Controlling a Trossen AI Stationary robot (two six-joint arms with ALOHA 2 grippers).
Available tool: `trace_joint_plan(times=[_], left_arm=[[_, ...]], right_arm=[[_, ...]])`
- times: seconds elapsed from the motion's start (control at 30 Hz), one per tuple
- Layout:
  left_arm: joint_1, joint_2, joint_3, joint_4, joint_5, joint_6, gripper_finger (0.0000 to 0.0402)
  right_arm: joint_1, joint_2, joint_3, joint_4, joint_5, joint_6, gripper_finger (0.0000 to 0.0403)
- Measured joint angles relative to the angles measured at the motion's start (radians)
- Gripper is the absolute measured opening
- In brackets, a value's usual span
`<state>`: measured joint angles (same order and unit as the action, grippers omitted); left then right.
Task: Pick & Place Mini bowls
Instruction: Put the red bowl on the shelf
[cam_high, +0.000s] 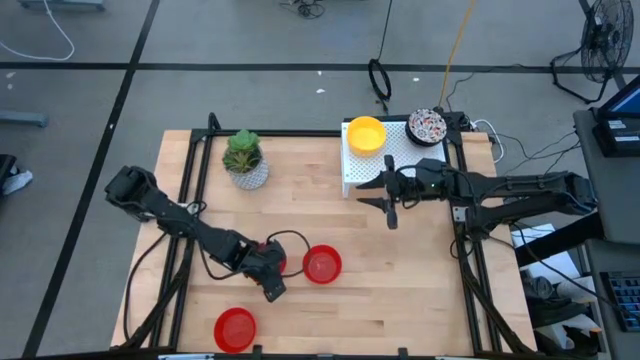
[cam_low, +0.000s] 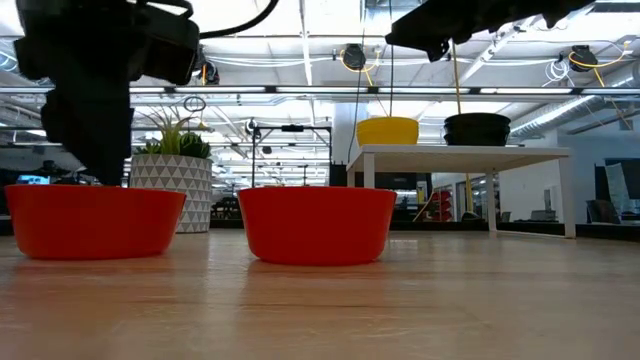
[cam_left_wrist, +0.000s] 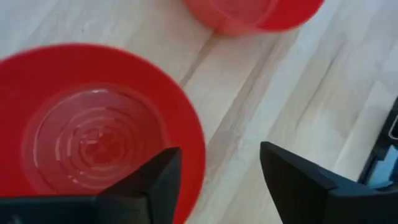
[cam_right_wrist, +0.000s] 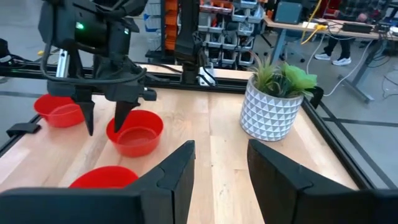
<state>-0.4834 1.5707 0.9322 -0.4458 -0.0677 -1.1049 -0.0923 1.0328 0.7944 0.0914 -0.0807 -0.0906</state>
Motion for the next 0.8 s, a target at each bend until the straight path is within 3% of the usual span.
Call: trace_joint_plan(times=[0.47, 0.57, 0.8], left_arm=[[-0.035, 0.023, -0.076, 0.006, -0.071, -0.023, 0.0216], [-0.036, 0.038, -0.075, 0.038, -0.067, 0.036, 0.0174], [-0.028, 0.028, -0.073, 0.054, -0.045, 0.198, 0.0018]], right_arm=[[0.004, 0.0, -0.001, 0.0, 0.0, 0.001, 0.013], [0.004, 0.0, -0.001, -0.002, 0.0, 0.001, 0.013], [0.004, 0.0, -0.001, -0.024, 0.0, 0.001, 0.013]])
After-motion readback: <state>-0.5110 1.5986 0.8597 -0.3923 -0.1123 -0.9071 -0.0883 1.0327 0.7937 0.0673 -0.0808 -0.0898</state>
